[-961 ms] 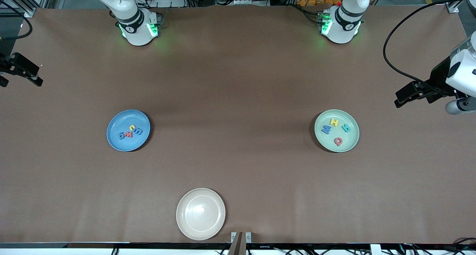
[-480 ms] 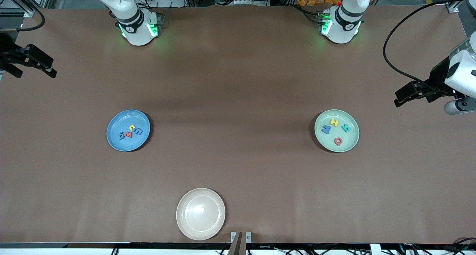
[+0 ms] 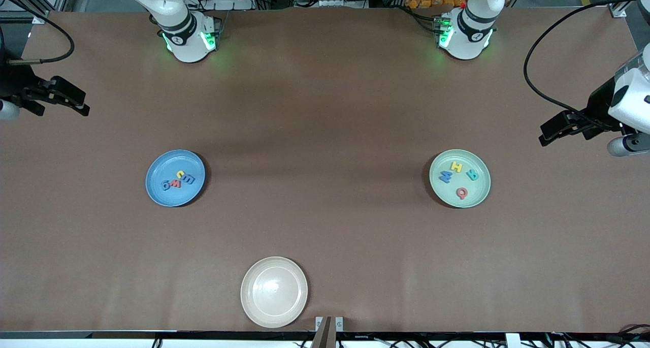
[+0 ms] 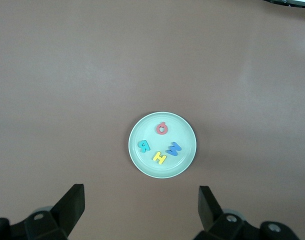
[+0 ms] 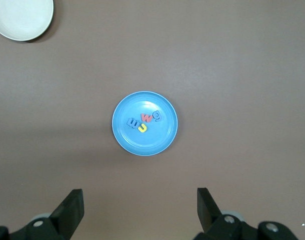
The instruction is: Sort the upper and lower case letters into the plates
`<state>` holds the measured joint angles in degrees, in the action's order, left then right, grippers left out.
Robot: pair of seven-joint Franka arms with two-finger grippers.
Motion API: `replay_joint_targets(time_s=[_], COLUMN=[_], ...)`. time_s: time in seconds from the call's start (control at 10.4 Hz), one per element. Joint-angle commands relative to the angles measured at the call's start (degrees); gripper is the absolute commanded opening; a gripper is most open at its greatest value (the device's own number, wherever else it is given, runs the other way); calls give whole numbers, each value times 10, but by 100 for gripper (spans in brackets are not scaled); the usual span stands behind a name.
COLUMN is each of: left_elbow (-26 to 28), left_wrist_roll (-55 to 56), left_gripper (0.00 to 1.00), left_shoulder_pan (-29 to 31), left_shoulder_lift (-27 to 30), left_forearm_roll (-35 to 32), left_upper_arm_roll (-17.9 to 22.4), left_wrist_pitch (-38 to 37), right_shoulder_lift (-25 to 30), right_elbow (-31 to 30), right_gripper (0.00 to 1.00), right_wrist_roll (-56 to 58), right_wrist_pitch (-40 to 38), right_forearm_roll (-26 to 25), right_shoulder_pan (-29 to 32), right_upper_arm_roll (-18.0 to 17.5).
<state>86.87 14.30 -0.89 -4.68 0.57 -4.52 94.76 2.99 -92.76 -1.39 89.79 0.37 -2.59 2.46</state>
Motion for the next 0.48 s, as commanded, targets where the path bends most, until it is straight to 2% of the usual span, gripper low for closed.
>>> replay_joint_targets(time_s=[0.0,0.38], left_elbow=[-3,-3], left_wrist_roll=[-8,-54], left_gripper=[100,100], left_shoulder_pan=[-3,-7], left_shoulder_lift=[3,0], left_forearm_roll=[-13,-36], left_upper_arm_roll=[1,-13], left_wrist_pitch=[-8,-8], right_shoulder_lift=[-7,-7], right_elbow=[15,18], right_gripper=[100,100], right_wrist_roll=[8,8], right_wrist_pitch=[-13,-9], right_forearm_roll=[12,12], right_shoulder_pan=[7,3], right_upper_arm_roll=[-4,-4])
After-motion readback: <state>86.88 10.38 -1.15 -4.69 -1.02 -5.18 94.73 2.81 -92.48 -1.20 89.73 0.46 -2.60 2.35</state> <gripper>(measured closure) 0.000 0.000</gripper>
